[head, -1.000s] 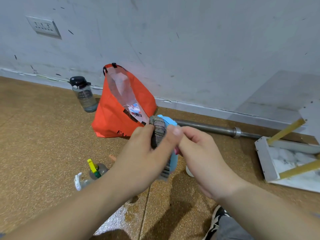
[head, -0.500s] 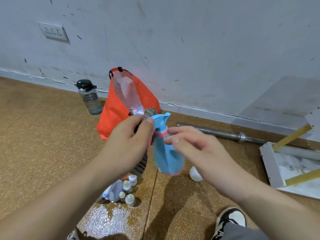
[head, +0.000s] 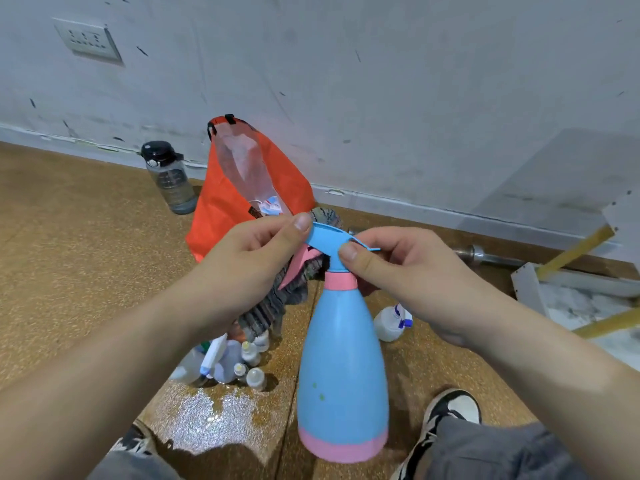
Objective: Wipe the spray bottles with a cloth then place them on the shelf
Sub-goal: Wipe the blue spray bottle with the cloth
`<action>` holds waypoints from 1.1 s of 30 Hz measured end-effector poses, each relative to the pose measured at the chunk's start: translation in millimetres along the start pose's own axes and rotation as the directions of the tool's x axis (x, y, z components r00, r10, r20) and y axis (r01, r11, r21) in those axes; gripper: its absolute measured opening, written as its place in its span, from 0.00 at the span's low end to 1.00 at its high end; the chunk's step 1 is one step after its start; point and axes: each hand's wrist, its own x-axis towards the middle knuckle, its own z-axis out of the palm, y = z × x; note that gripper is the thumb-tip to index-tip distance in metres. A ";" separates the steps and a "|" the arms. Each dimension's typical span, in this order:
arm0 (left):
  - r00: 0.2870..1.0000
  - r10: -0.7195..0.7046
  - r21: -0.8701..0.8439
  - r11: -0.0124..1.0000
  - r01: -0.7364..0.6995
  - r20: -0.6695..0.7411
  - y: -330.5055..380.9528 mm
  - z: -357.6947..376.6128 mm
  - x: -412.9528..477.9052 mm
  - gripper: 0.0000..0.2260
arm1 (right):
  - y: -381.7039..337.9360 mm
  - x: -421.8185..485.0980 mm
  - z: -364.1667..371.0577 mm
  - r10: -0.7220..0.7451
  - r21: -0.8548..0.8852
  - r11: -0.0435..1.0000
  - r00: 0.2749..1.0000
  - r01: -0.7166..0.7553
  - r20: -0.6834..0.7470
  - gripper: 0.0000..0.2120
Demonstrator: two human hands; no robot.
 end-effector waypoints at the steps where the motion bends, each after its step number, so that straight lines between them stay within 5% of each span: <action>1: 1.000 -0.009 -0.018 1.000 0.008 -0.011 0.2 2.7 0.0 0.18 | 1.3 -0.7 0.7 0.010 -0.013 1.000 1.000 -0.010 0.016 0.11; 7: 0.933 -0.065 0.022 0.997 0.078 -0.353 -15.7 -2.6 13.0 0.23 | 10.0 5.7 -1.7 0.072 -0.010 0.997 0.991 -0.074 -0.116 0.11; 10: 0.880 0.074 0.186 0.982 0.017 -0.469 -25.0 -2.8 9.4 0.19 | 15.4 10.7 -6.9 0.086 -0.023 0.995 0.971 -0.093 -0.221 0.11; 12: 0.852 0.336 0.416 0.896 -0.157 -0.401 -30.2 8.7 -0.5 0.14 | 17.5 11.7 -5.2 0.062 -0.027 0.997 0.961 -0.072 -0.271 0.11; 14: 0.820 0.543 0.603 0.720 -0.343 -0.182 -35.0 23.9 -12.0 0.09 | 19.3 11.5 0.6 0.035 -0.018 0.999 0.952 -0.043 -0.304 0.10; 17: 0.830 0.538 0.763 0.473 -0.440 0.145 -59.3 40.5 -22.3 0.22 | 23.6 10.6 9.6 0.013 0.027 1.000 0.946 -0.004 -0.324 0.10; 20: 0.850 0.507 0.842 0.391 -0.372 0.141 -72.9 43.6 -27.9 0.29 | 22.6 8.5 11.9 0.035 0.094 0.996 0.948 -0.005 -0.318 0.10; 23: 0.886 0.453 0.768 0.532 -0.356 0.098 -69.6 32.6 -16.0 0.23 | 18.1 5.5 9.8 0.023 0.115 0.993 0.951 0.013 -0.309 0.10; 27: 0.994 0.109 0.344 0.934 -0.094 -0.025 -51.7 19.5 4.4 0.16 | 16.6 4.5 6.4 0.031 0.128 0.992 0.961 0.004 -0.275 0.10; 30: 0.983 -0.103 0.128 0.984 0.123 -0.150 -35.2 20.2 9.4 0.15 | 16.8 4.1 6.4 0.043 0.135 0.991 0.971 -0.012 -0.234 0.11; 33: 0.977 0.049 0.351 0.936 0.028 -0.207 -37.6 35.2 -0.6 0.13 | 16.6 4.3 10.9 0.057 0.157 0.987 0.969 -0.020 -0.239 0.11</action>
